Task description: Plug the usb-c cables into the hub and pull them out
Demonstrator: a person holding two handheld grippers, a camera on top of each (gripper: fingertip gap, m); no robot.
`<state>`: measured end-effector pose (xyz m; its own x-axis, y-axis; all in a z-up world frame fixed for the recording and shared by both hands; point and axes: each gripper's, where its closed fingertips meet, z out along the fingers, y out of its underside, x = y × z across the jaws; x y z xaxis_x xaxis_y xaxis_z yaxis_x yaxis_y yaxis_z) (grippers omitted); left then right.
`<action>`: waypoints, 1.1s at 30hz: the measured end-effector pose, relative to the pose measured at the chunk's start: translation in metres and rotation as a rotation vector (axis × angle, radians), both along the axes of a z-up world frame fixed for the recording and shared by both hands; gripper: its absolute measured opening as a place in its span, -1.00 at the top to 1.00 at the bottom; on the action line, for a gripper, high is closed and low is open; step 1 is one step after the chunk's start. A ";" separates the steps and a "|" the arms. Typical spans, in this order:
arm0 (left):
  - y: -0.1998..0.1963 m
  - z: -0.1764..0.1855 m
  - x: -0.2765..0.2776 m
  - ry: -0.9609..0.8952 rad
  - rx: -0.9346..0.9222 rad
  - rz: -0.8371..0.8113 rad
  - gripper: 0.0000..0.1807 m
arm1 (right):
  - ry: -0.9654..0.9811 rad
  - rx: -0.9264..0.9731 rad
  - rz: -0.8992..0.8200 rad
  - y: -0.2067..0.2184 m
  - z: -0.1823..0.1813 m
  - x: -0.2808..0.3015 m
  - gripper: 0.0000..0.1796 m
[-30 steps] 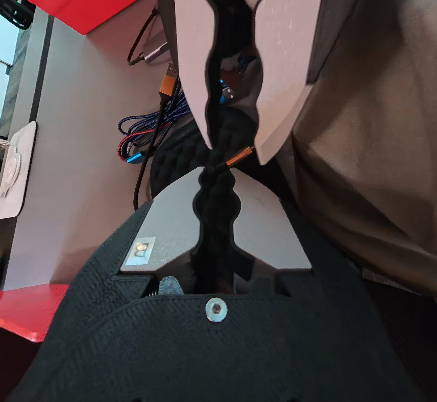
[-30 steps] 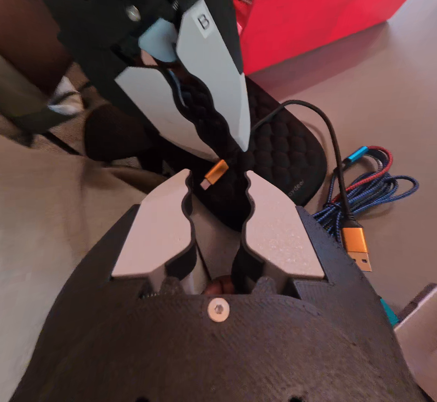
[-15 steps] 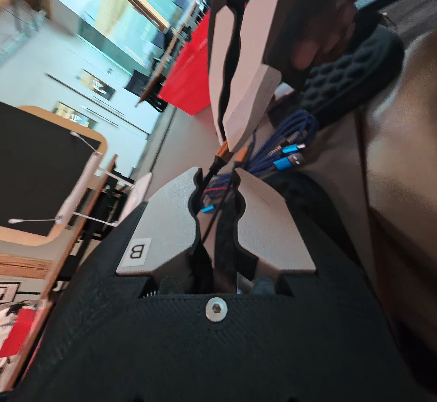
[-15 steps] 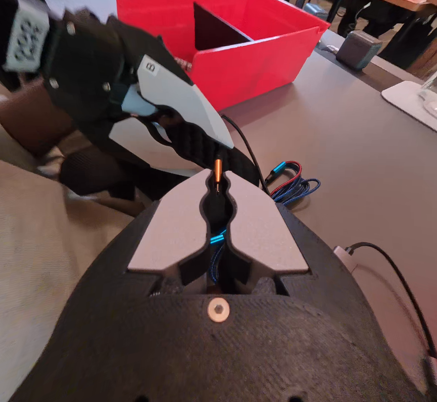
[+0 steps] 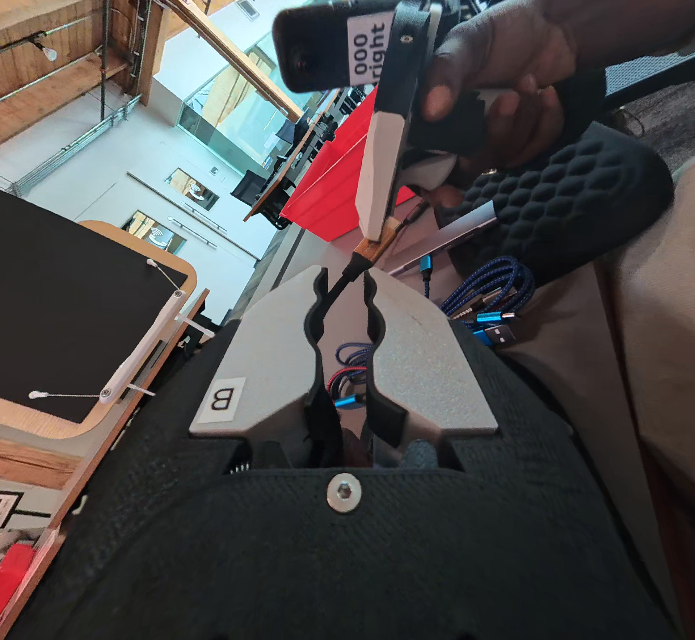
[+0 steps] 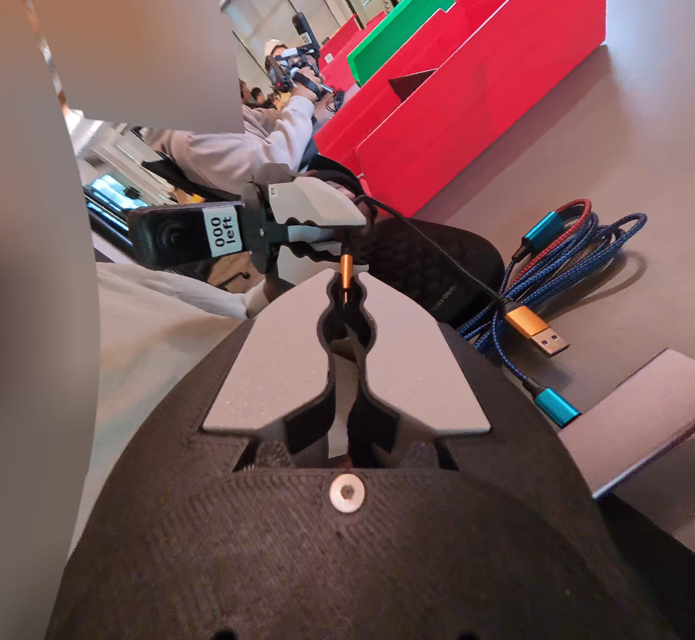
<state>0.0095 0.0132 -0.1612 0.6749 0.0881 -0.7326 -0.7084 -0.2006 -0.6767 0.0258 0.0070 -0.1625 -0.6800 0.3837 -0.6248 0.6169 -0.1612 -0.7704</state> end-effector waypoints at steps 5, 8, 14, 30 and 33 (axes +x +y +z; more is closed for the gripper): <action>0.006 0.002 0.005 -0.004 0.006 -0.039 0.78 | -0.060 -0.073 0.042 0.005 0.002 0.004 0.94; 0.008 0.004 0.007 0.035 0.008 -0.034 0.78 | -0.091 -0.108 0.067 0.007 0.003 0.007 0.94; 0.003 -0.012 0.020 0.098 -0.187 -0.131 0.78 | -0.041 0.100 0.095 0.008 -0.010 0.015 0.94; 0.000 -0.029 0.023 -0.100 -0.377 -0.123 0.91 | 0.107 0.147 0.176 0.005 -0.006 0.015 0.83; -0.002 -0.027 0.023 -0.234 -0.375 -0.146 0.91 | 0.594 0.388 0.063 0.008 0.005 0.015 0.64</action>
